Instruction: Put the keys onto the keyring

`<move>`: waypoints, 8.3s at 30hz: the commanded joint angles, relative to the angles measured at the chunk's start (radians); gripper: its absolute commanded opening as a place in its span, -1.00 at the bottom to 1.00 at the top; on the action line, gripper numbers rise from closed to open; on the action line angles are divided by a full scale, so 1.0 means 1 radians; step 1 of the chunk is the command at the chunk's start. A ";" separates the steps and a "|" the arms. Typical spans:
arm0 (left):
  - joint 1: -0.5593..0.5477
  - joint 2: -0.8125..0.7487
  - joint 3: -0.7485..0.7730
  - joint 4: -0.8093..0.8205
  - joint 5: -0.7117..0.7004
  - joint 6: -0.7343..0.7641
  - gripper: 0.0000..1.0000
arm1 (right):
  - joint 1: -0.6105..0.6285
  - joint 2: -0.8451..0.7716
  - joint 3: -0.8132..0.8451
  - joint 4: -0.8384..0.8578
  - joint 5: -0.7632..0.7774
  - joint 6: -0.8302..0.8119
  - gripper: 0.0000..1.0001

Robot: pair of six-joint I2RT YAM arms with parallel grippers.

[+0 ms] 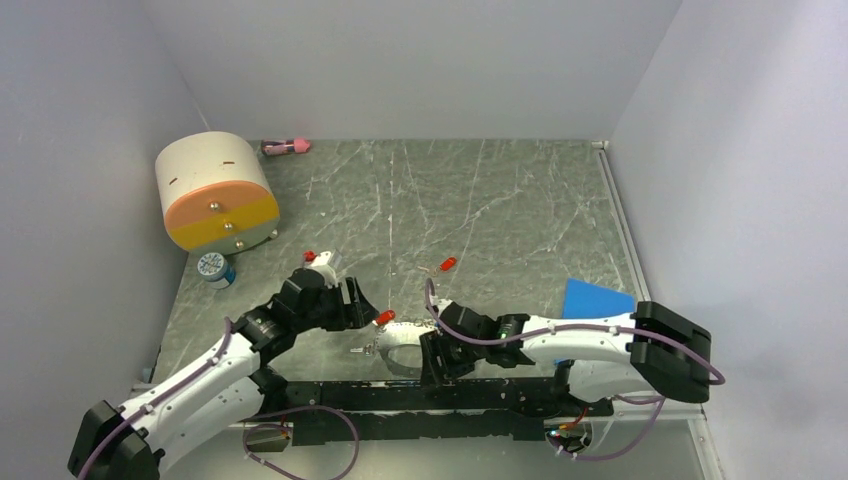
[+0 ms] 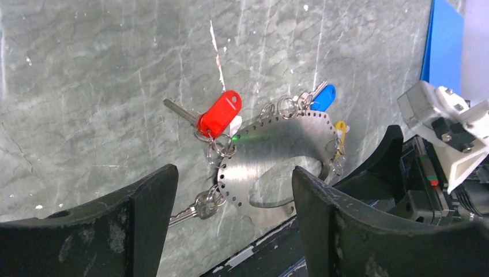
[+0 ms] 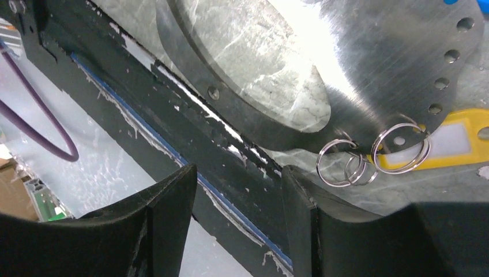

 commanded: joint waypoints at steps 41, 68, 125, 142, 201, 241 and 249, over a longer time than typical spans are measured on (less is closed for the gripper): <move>0.006 0.245 0.056 0.335 0.308 0.242 0.12 | -0.474 -0.124 -0.013 0.134 -0.166 -0.251 0.30; -0.058 0.865 0.385 0.445 0.309 0.281 -0.14 | -0.630 -0.143 -0.084 0.171 -0.261 -0.260 0.18; -0.186 0.666 0.358 0.360 0.077 0.266 -0.28 | -0.671 0.001 -0.042 0.272 -0.299 -0.256 0.15; -0.256 0.749 0.275 0.619 0.110 0.212 -0.41 | -0.754 0.201 0.081 0.281 -0.235 -0.278 -0.12; -0.291 0.927 0.279 0.654 0.080 -0.055 -0.55 | -0.774 0.276 -0.135 0.427 -0.469 -0.095 -0.49; -0.290 0.865 0.294 0.557 0.041 -0.028 -0.93 | -0.773 0.102 -0.088 0.343 -0.374 -0.139 -0.24; -0.290 0.873 0.312 0.551 0.056 -0.018 -0.92 | -0.773 0.160 -0.098 0.368 -0.403 -0.116 -0.38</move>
